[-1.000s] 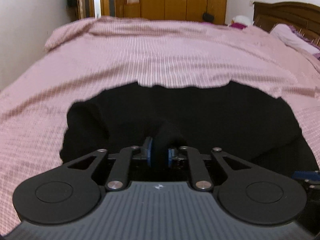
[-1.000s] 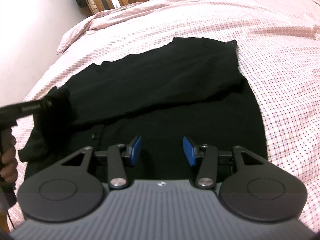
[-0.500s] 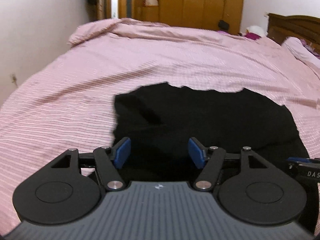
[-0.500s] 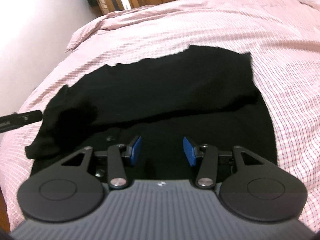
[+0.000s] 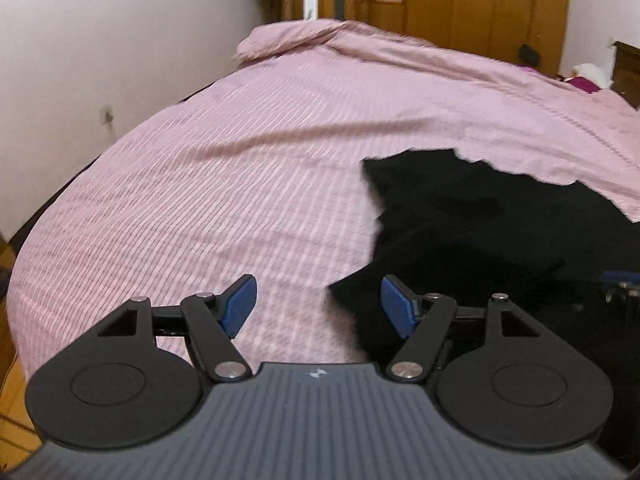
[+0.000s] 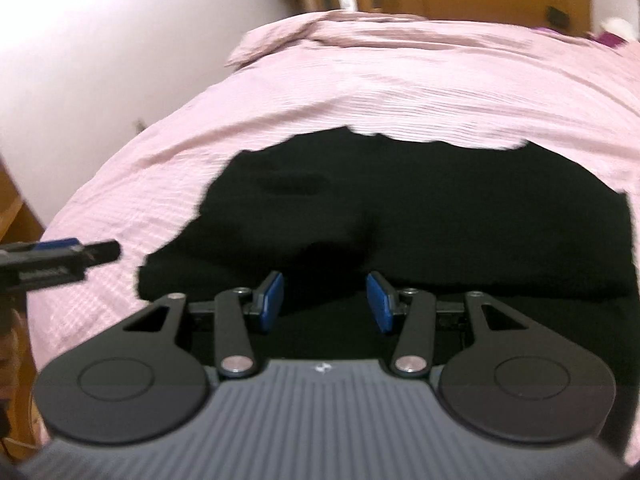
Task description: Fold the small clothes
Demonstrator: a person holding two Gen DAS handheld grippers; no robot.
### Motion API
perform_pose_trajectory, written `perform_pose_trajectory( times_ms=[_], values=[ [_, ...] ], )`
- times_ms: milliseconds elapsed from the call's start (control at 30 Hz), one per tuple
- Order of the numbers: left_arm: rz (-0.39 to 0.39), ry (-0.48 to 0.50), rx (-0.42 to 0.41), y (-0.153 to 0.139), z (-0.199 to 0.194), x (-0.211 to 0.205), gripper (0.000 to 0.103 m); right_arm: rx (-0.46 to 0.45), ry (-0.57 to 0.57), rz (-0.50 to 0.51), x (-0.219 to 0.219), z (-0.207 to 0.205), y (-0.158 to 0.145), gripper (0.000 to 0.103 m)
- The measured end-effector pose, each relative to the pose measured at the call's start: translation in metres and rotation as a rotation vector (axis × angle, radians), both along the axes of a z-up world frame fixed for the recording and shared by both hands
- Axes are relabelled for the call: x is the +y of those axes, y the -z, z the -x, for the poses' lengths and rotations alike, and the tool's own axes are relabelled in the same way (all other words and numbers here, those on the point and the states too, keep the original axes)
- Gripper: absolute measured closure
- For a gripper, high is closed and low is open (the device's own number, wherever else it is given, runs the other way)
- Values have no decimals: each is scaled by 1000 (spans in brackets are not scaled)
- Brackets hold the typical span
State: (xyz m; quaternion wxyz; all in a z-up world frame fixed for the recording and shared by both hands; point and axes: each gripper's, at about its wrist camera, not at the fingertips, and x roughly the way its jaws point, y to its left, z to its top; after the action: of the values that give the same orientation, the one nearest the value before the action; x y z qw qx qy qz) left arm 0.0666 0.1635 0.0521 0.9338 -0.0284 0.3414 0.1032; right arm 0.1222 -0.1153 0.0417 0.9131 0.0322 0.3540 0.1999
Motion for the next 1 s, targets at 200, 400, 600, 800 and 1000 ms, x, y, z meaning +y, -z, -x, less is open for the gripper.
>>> perform_pose_trajectory(
  times_ms=[200,400,600,800,1000],
  values=[
    [-12,-76,72,22,0,26,29,-3,-105,57,59,-7,-1,54],
    [-12,-140,105,35,2,44,29,29,-176,47,102,-13,6,40],
    [2,-179,122,40,5,56,29,58,-228,101,132,-17,17,40],
    [12,-188,137,45,5,60,29,112,-238,143,151,-26,37,40],
    [17,-189,147,51,2,62,29,123,-239,153,155,-32,44,38]
  ],
)
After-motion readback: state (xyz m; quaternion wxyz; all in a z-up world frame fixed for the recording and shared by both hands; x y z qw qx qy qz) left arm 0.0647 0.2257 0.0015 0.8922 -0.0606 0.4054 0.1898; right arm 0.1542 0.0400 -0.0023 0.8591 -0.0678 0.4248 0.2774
